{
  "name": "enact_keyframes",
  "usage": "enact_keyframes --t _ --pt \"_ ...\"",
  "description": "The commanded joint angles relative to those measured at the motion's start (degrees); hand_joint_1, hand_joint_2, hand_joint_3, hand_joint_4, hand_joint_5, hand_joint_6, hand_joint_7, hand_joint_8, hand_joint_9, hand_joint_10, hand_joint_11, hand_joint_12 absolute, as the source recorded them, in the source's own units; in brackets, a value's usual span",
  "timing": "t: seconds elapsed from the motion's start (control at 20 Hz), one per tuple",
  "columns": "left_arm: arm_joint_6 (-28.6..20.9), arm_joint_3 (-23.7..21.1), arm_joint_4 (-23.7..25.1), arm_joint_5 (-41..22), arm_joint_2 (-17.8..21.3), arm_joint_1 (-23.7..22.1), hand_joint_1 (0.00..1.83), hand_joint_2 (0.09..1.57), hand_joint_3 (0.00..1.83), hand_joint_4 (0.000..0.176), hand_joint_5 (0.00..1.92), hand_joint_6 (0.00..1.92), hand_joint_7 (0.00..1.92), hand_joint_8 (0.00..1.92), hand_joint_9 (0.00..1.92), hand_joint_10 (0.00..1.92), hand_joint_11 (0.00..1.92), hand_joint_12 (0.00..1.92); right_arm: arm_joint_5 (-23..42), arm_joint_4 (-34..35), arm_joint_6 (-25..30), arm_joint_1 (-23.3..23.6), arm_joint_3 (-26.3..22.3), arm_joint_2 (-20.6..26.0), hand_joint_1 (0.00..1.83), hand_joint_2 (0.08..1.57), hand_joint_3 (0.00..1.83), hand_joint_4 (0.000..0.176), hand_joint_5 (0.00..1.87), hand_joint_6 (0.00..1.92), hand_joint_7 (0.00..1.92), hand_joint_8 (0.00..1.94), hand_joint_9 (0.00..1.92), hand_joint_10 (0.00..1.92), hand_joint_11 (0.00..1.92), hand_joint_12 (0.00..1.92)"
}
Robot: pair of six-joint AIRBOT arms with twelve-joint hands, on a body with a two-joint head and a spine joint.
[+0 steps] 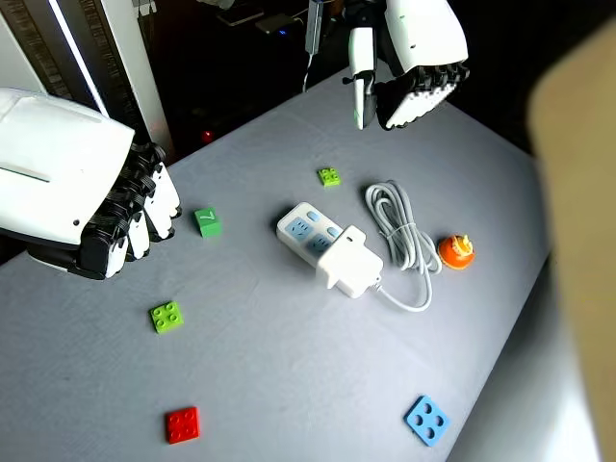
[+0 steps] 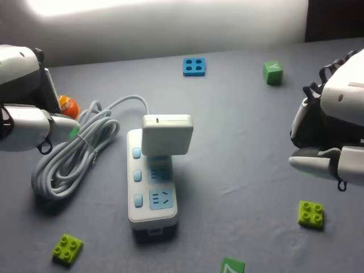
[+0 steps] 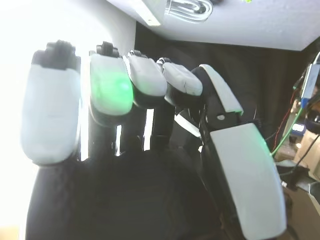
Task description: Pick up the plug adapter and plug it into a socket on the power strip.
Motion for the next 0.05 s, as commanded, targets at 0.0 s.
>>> enact_keyframes --t 0.0 --pt "0.0 0.1 1.4 2.0 0.5 -0.4 0.63 1.38 0.00 0.000 1.26 1.92 1.33 1.92 1.36 1.92 1.43 1.92 2.6 -0.4 0.1 0.3 -0.2 0.3 0.65 1.39 0.00 0.000 1.08 1.92 1.20 1.94 1.38 1.92 1.57 1.92"
